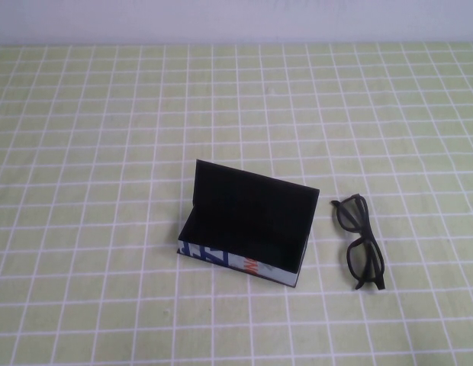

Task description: Take glasses out of glasses case

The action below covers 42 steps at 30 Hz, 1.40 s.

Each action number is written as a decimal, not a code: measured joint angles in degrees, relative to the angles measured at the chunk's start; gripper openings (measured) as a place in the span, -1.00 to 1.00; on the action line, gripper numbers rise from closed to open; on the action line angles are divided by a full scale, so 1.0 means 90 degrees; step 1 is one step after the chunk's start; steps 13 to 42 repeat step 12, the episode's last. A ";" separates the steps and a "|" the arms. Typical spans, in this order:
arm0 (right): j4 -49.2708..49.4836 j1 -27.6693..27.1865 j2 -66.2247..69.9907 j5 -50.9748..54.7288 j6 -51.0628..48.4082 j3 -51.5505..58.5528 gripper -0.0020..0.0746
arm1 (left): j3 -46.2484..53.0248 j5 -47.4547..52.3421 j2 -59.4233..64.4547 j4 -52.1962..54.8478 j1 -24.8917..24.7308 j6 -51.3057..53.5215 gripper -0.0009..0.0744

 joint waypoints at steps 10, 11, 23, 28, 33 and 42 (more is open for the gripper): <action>0.0000 0.0000 -0.0011 0.0000 0.0000 0.0000 -0.99 | 0.0000 0.0024 -0.0015 0.0041 0.0000 -0.0127 -0.99; 0.0000 0.0000 -0.0011 0.0000 0.0000 0.0000 -0.99 | 0.0000 0.0024 -0.0015 0.0041 0.0000 -0.0131 -0.99; 0.0000 0.0000 -0.0011 0.0000 0.0000 0.0000 -0.99 | 0.0000 0.0024 -0.0015 0.0041 0.0000 -0.0142 -0.99; 0.0000 0.0000 -0.0011 0.0000 0.0000 0.0000 -0.99 | 0.0000 0.0024 -0.0015 0.0041 0.0000 -0.0142 -0.99; 0.0000 0.0000 -0.0011 0.0000 0.0000 0.0000 -0.99 | 0.0000 0.0024 -0.0015 0.0041 0.0000 -0.0142 -0.99; 0.0000 0.0000 -0.0011 0.0000 0.0000 0.0000 -0.99 | 0.0000 0.0024 -0.0015 0.0041 0.0000 -0.0142 -0.99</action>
